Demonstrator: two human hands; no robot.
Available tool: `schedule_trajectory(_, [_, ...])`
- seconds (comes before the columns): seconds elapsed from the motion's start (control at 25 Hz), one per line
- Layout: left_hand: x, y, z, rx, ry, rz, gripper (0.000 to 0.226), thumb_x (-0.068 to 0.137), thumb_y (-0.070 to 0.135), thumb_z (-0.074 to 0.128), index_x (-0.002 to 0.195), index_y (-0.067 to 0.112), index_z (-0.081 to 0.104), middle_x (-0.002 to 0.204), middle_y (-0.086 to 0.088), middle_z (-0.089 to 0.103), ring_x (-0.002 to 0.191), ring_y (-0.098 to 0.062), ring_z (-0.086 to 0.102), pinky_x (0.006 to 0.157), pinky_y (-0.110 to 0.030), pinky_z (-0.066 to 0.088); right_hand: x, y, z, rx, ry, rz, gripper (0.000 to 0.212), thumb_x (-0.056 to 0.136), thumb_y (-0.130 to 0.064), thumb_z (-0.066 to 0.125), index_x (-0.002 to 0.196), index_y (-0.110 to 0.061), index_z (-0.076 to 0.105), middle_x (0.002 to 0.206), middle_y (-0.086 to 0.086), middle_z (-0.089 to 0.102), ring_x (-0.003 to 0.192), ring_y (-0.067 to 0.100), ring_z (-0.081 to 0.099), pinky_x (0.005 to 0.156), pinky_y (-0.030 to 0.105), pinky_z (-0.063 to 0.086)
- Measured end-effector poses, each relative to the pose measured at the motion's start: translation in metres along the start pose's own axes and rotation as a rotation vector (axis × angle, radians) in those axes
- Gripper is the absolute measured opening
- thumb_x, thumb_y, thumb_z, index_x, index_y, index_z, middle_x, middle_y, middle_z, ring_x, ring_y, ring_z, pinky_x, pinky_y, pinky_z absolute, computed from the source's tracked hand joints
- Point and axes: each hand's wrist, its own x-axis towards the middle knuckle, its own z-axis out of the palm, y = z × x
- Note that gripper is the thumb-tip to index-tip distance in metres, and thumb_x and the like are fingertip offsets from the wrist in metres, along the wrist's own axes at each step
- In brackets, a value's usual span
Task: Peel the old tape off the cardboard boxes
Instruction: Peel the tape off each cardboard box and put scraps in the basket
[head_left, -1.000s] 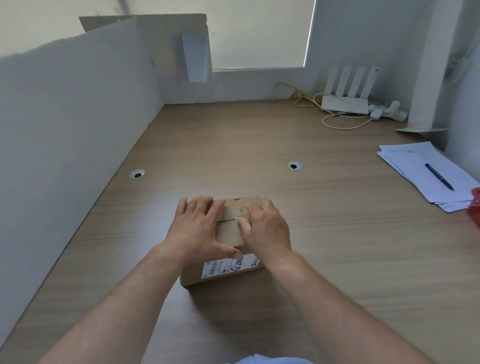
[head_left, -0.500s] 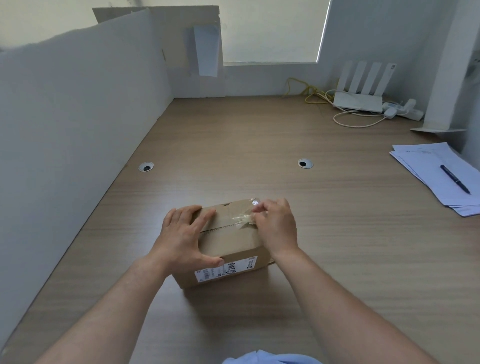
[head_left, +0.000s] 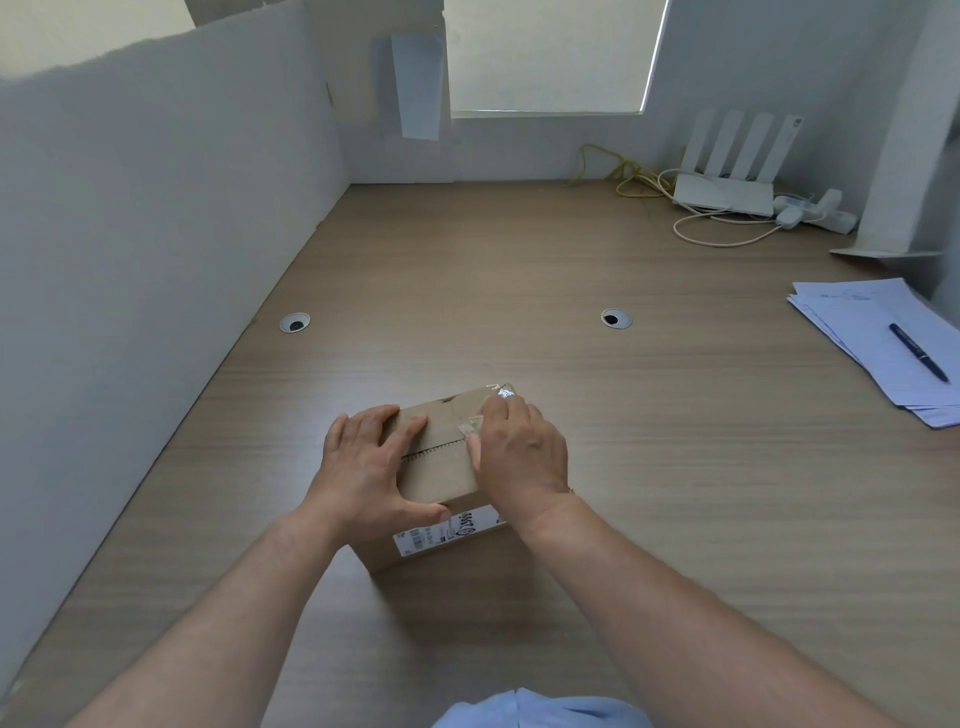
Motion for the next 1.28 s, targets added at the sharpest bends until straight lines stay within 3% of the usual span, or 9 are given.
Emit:
schedule_trajectory(0.08, [0.001,0.001,0.001,0.003,0.003,-0.006,0.122,0.040,0.089,0.039,0.149,0.036,0.023,0.151,0.001,0.016,0.137,-0.010,0.000,0.114,-0.035,-0.014,0.000,-0.002,0.000,-0.032,0.135,-0.115,0.015,0.052,-0.007,0.071,0.064,-0.013,0.064,0.059,0.001,0.059,0.050,0.017,0.057,0.044,0.021,0.039])
schedule_trajectory(0.16, [0.002,0.002,0.002,0.007,-0.006,-0.012,0.122,0.039,0.089,0.039,0.148,0.036,0.022,0.151,0.001,0.016,0.137,-0.011,0.000,0.115,-0.037,-0.012,0.002,-0.004,-0.003,-0.002,0.092,-0.203,0.015,0.049,-0.002,0.062,0.059,-0.013,0.061,0.054,0.001,0.055,0.045,0.018,0.054,0.041,0.021,0.035])
schedule_trajectory(0.4, [0.001,-0.001,0.001,0.017,-0.010,-0.003,0.120,0.042,0.089,0.038,0.148,0.037,0.019,0.150,0.002,0.014,0.135,-0.009,-0.002,0.115,-0.037,-0.013,0.023,0.024,0.002,0.558,-0.241,0.307,0.015,0.090,-0.019,0.049,0.102,-0.013,0.055,0.097,0.009,0.065,0.092,0.030,0.060,0.067,0.030,0.036])
schedule_trajectory(0.56, [0.002,0.002,0.001,0.024,-0.021,-0.014,0.121,0.042,0.089,0.038,0.149,0.036,0.017,0.150,0.001,0.013,0.134,-0.008,-0.004,0.115,-0.037,-0.014,0.021,0.007,0.004,0.393,-0.302,0.210,0.038,0.085,-0.043,0.059,0.107,-0.014,0.050,0.106,0.004,0.057,0.099,0.024,0.055,0.074,0.033,0.038])
schedule_trajectory(0.64, [-0.001,0.003,0.001,0.020,-0.023,-0.018,0.121,0.042,0.088,0.039,0.149,0.036,0.018,0.151,0.001,0.013,0.135,-0.008,-0.003,0.115,-0.037,-0.014,0.017,-0.001,0.008,0.259,-0.260,0.123,0.033,0.089,-0.035,0.057,0.111,-0.012,0.046,0.113,0.006,0.054,0.104,0.026,0.053,0.075,0.033,0.037])
schedule_trajectory(0.76, [-0.006,0.002,-0.002,0.012,-0.038,0.003,0.119,0.046,0.086,0.045,0.149,0.035,0.017,0.151,0.001,0.011,0.137,-0.008,-0.004,0.114,-0.036,-0.016,0.017,0.009,0.005,0.277,-0.206,0.095,0.018,0.095,-0.026,0.049,0.105,-0.011,0.050,0.106,0.007,0.061,0.095,0.028,0.058,0.069,0.032,0.035])
schedule_trajectory(0.88, [-0.014,-0.008,-0.006,0.009,-0.033,0.024,0.118,0.044,0.085,0.044,0.149,0.037,0.018,0.151,0.002,0.012,0.138,-0.012,-0.002,0.116,-0.036,-0.012,0.019,0.032,-0.003,0.748,-0.200,0.473,0.014,0.094,-0.018,0.048,0.087,-0.009,0.057,0.084,0.009,0.067,0.068,0.020,0.065,0.059,0.027,0.047])
schedule_trajectory(1.0, [-0.024,-0.024,-0.011,0.004,-0.062,0.052,0.117,0.044,0.083,0.047,0.148,0.038,0.018,0.151,0.002,0.014,0.140,-0.014,0.001,0.115,-0.032,-0.016,0.009,0.045,-0.004,1.233,-0.338,0.794,0.025,0.092,-0.002,0.043,0.070,-0.005,0.054,0.065,0.010,0.062,0.035,0.010,0.049,0.037,0.019,0.033])
schedule_trajectory(1.28, [-0.007,0.020,-0.004,0.085,-0.131,0.118,0.128,0.043,0.097,0.037,0.150,0.036,0.002,0.157,0.004,0.001,0.146,-0.015,-0.007,0.113,-0.042,-0.020,-0.006,0.046,0.008,1.144,-0.502,0.696,0.026,0.085,-0.007,0.042,0.063,-0.013,0.053,0.055,0.006,0.059,0.041,0.015,0.048,0.044,0.024,0.035])
